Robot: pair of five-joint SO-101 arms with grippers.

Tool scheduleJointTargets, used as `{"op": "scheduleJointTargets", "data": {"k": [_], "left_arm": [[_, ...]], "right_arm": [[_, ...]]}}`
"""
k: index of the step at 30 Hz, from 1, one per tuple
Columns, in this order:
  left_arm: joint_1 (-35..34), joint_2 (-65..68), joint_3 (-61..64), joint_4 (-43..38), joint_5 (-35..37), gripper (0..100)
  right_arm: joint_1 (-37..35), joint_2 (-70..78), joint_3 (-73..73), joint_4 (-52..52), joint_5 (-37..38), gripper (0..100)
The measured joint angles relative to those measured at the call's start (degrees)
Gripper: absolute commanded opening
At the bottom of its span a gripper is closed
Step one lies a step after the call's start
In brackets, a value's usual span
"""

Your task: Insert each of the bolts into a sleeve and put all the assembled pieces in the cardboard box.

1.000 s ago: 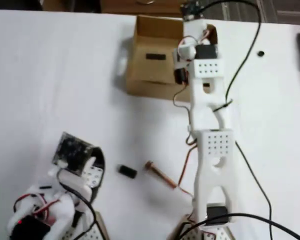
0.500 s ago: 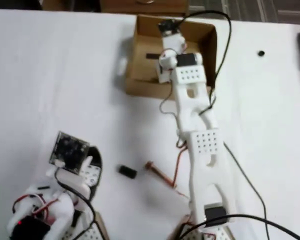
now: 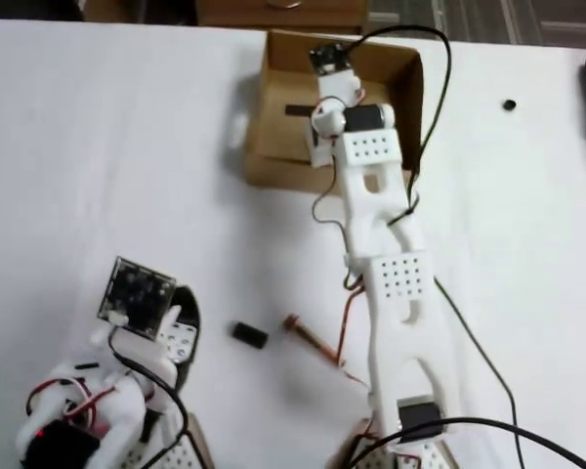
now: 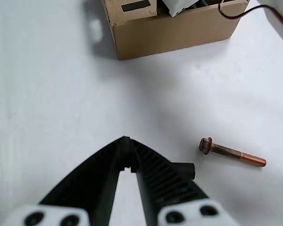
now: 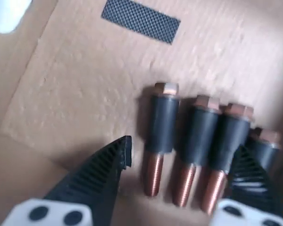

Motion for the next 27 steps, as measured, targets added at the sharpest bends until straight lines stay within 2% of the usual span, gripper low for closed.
{"op": "scheduleJointTargets", "data": {"k": [6, 12, 16, 27], "left_arm": [[0.00, 0.00, 0.18, 0.00, 0.00, 2], [0.00, 0.00, 0.18, 0.00, 0.00, 2], [0.00, 0.00, 0.18, 0.00, 0.00, 2], [0.00, 0.00, 0.18, 0.00, 0.00, 2]], "right_arm": [[0.18, -1.58, -11.69, 14.68, 0.09, 32.7], [-0.70, -13.27, -12.22, 15.56, 0.35, 32.7], [-1.67, -23.91, -2.55, 15.56, 0.97, 32.7], [-2.81, -53.98, 39.21, 15.56, 0.97, 32.7]]}}
